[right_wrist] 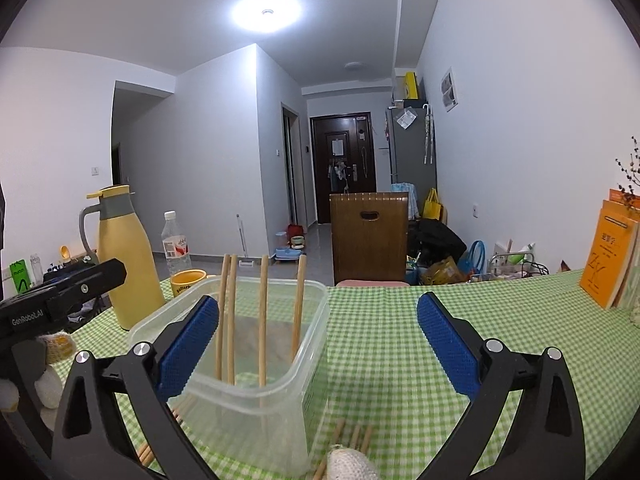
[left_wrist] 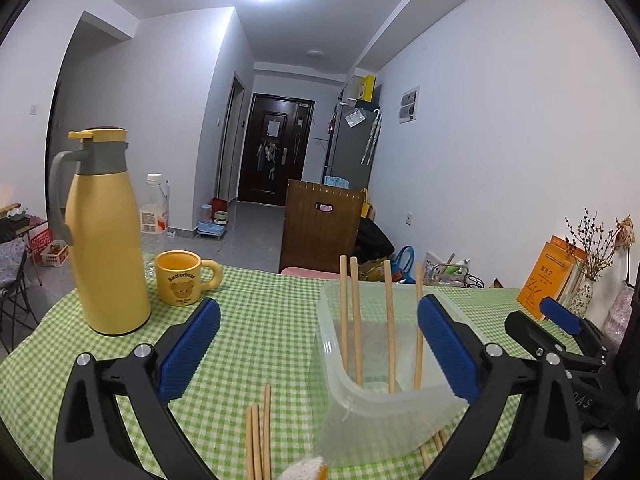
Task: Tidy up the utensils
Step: 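Open both tools to drop the chopsticks into the container, then withdraw both tools from the container back over the table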
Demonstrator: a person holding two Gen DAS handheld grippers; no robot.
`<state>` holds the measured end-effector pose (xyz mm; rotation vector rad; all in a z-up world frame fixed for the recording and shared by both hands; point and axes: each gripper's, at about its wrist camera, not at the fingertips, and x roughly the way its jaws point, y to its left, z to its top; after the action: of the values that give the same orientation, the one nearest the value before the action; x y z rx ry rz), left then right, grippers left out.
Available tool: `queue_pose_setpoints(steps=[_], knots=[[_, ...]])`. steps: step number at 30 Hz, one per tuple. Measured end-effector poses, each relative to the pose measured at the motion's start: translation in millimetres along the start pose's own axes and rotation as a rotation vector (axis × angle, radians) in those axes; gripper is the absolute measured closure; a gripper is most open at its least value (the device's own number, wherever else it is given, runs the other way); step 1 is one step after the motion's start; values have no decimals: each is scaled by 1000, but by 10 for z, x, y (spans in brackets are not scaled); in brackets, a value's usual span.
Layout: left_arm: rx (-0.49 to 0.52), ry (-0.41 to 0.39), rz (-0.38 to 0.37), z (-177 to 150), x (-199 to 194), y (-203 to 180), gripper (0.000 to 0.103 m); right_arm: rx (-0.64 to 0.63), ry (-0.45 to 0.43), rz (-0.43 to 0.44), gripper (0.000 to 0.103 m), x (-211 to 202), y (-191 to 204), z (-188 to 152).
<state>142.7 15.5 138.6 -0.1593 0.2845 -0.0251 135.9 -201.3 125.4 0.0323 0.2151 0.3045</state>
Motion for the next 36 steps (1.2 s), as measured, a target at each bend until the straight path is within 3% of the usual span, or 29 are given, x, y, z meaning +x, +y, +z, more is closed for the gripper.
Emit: queue_pose_setpoints(steps=[10,26,36], knots=[[23,0,1,-114,-321,-77,7,-11,3,-4,7,-311,101,-77],[16,23,-26,-453,-731,45,7,74,73,-99,7,-680,-8,-452],[17,102,7,-777,-859,282,7,106,141,-161,7,-868,-27,-756]])
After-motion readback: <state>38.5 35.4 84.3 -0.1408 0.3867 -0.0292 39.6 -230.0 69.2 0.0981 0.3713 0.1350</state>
